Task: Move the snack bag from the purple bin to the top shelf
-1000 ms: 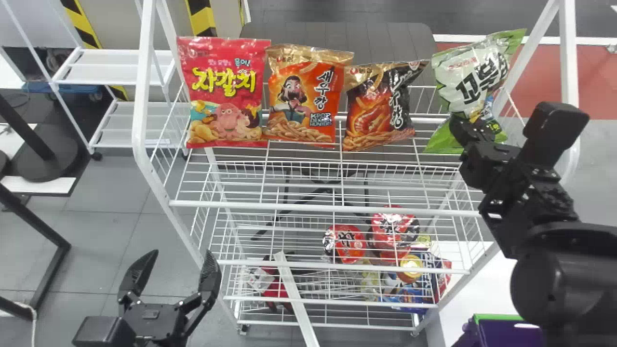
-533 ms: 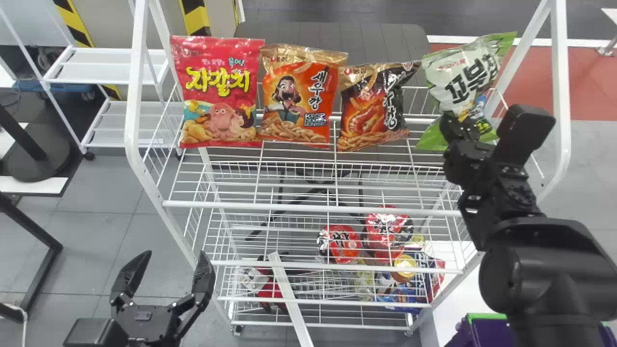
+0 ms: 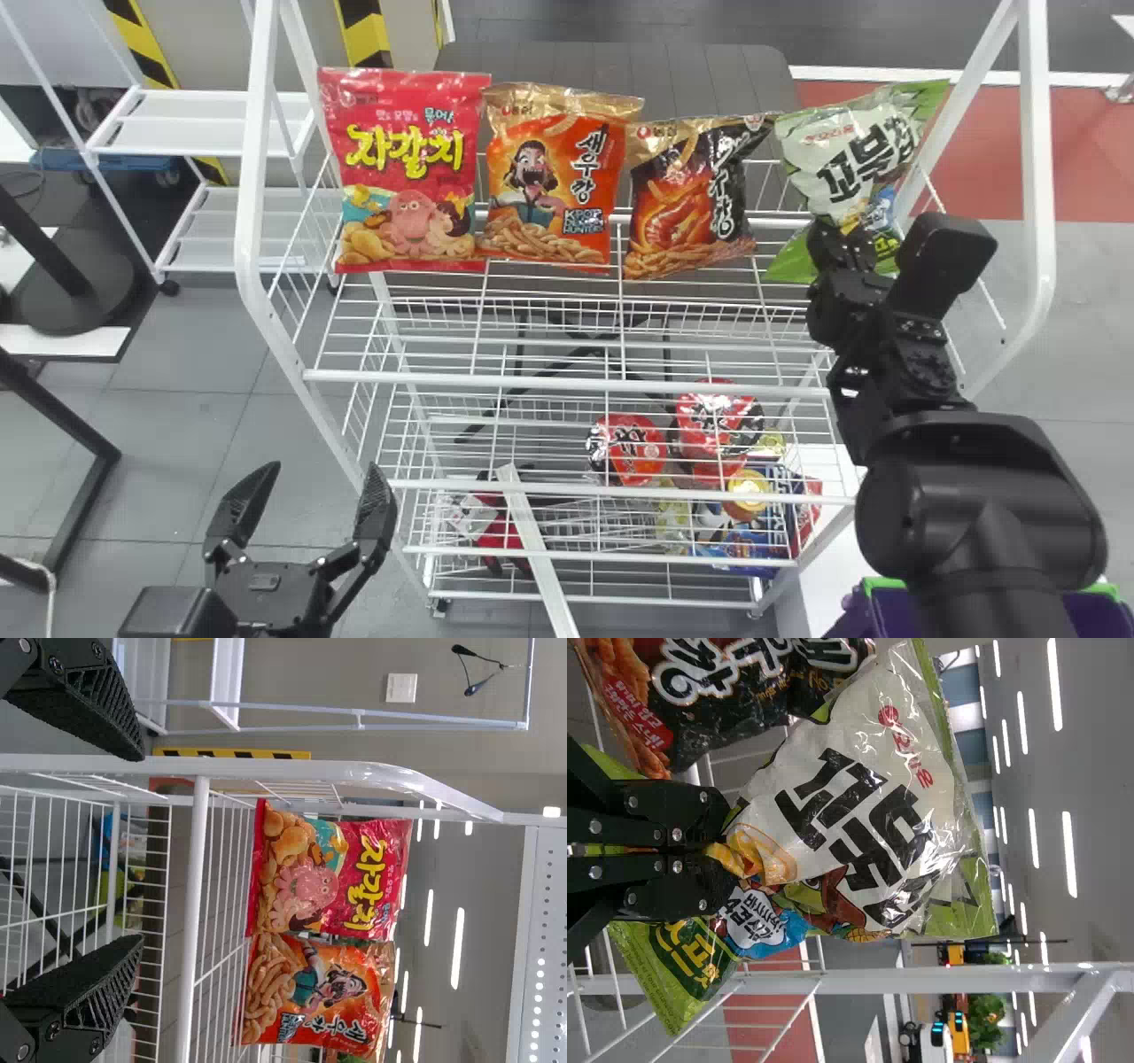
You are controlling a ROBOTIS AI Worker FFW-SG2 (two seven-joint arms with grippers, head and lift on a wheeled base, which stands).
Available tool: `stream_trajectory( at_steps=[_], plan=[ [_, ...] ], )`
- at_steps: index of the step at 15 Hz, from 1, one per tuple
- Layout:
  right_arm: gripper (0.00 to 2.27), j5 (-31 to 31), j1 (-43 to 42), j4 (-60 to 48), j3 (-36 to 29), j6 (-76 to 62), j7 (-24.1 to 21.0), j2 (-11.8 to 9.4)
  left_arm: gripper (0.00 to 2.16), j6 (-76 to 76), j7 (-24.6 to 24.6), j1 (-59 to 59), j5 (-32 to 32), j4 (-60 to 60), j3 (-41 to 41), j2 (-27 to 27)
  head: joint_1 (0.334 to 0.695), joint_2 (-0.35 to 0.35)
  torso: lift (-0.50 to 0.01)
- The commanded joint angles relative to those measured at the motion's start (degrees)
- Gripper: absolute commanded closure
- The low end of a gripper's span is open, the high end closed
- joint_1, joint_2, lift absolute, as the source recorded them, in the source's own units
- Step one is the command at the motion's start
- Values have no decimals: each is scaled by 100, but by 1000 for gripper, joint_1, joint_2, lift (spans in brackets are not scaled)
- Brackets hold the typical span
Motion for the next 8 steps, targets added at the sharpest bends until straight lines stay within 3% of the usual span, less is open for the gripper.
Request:
stream_trajectory(
  at_steps=[1,8],
  plan=[
    [2263,19,-85,268,11,-412,-142,14,83,-62,0,0,0,27,-3,17,695,-8,0],
    [2229,71,-217,699,72,-711,-537,14,83,-80,0,18,0,0,-3,52,695,-26,0]
  ],
)
